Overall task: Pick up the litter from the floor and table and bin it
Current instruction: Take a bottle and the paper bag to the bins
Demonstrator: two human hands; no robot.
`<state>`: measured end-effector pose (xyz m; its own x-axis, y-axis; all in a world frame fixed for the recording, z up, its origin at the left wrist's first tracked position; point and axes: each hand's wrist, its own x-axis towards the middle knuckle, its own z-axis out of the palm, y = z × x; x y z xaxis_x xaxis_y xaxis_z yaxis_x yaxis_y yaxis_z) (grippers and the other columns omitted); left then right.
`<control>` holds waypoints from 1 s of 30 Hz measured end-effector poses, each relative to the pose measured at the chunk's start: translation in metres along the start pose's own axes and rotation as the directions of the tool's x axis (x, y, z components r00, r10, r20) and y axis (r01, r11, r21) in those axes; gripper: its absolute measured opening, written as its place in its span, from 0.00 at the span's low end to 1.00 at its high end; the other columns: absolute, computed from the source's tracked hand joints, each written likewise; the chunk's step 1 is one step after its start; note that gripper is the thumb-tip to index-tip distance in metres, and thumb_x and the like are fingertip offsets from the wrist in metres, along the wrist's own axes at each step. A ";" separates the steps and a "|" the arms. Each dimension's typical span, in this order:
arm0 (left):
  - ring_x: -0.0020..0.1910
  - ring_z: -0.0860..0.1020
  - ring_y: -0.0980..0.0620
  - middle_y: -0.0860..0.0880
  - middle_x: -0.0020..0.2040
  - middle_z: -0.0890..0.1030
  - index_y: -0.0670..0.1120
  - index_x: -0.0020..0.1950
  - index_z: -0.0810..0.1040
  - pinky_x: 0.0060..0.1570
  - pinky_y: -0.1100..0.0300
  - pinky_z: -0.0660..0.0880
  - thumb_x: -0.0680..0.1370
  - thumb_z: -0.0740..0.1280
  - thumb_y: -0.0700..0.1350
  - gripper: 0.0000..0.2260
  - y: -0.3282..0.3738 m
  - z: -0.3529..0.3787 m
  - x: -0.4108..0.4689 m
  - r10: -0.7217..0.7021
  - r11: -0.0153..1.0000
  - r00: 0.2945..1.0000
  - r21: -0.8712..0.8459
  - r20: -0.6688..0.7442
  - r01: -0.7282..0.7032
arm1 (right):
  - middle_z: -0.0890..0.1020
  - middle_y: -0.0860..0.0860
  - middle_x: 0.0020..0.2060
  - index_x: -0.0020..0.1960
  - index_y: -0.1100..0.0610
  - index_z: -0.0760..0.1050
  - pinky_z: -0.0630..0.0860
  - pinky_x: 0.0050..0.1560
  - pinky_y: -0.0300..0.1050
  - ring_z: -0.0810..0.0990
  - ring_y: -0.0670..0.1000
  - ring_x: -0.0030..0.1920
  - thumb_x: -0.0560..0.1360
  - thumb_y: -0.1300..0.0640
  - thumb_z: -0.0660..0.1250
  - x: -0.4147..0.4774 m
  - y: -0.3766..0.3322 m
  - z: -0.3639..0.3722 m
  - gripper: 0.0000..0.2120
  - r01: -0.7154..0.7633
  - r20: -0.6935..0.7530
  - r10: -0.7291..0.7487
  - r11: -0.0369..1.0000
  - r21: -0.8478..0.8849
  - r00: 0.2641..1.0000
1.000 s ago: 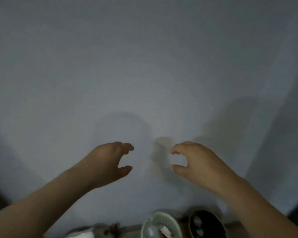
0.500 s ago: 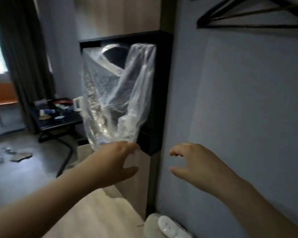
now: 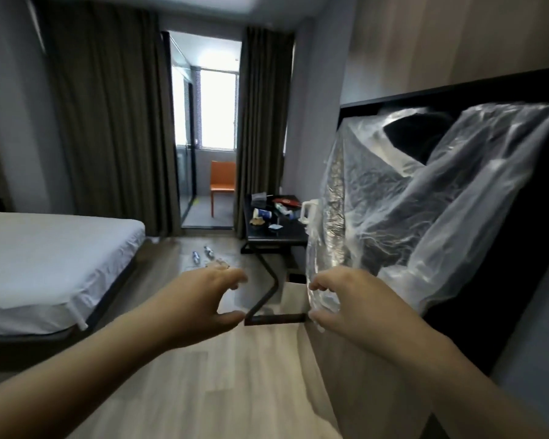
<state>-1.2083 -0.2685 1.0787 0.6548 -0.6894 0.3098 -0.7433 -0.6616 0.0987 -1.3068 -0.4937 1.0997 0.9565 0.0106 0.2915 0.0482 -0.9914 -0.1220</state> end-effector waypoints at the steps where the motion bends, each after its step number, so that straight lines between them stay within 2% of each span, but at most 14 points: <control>1: 0.57 0.74 0.61 0.60 0.60 0.76 0.58 0.67 0.69 0.55 0.66 0.71 0.74 0.67 0.58 0.22 -0.006 0.003 0.002 -0.030 1.000 1.000 -0.003 0.000 0.030 | 0.78 0.45 0.55 0.59 0.47 0.76 0.73 0.56 0.45 0.76 0.48 0.56 0.72 0.44 0.68 0.011 0.004 0.005 0.17 0.022 0.015 -0.022 1.000 0.005 1.000; 7: 0.58 0.74 0.60 0.59 0.61 0.76 0.57 0.68 0.69 0.58 0.63 0.72 0.74 0.66 0.59 0.23 -0.042 0.024 0.025 -0.154 0.988 0.987 -0.010 0.042 0.154 | 0.77 0.44 0.54 0.60 0.47 0.75 0.74 0.54 0.45 0.76 0.47 0.56 0.73 0.46 0.66 0.071 0.018 0.043 0.16 0.109 0.098 -0.114 0.993 0.050 0.989; 13: 0.58 0.74 0.61 0.60 0.61 0.76 0.57 0.68 0.68 0.58 0.63 0.72 0.74 0.66 0.59 0.23 -0.102 0.047 0.063 -0.198 0.980 0.979 -0.008 0.057 0.199 | 0.76 0.43 0.54 0.61 0.46 0.74 0.73 0.53 0.42 0.75 0.45 0.56 0.73 0.45 0.66 0.144 0.017 0.084 0.17 0.149 0.114 -0.157 0.986 0.072 0.981; 18: 0.58 0.74 0.60 0.59 0.61 0.76 0.57 0.68 0.68 0.58 0.62 0.72 0.74 0.66 0.59 0.23 -0.176 0.067 0.108 -0.210 0.977 0.976 -0.017 0.064 0.211 | 0.76 0.43 0.54 0.61 0.46 0.74 0.72 0.52 0.41 0.74 0.45 0.57 0.73 0.46 0.66 0.225 0.009 0.120 0.17 0.162 0.141 -0.168 0.985 0.053 0.976; 30: 0.58 0.74 0.61 0.60 0.62 0.75 0.57 0.68 0.68 0.58 0.63 0.72 0.75 0.64 0.60 0.23 -0.372 0.092 0.207 -0.208 0.976 0.970 -0.040 0.128 0.214 | 0.76 0.40 0.54 0.60 0.45 0.74 0.73 0.54 0.39 0.74 0.43 0.56 0.72 0.44 0.67 0.418 -0.023 0.203 0.17 0.067 0.196 -0.087 0.992 0.104 0.977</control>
<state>-0.7842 -0.1924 1.0188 0.8068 -0.5690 0.1590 -0.5907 -0.7816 0.2003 -0.8493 -0.4404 1.0313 0.9865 0.1218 0.1095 0.1419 -0.9693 -0.2006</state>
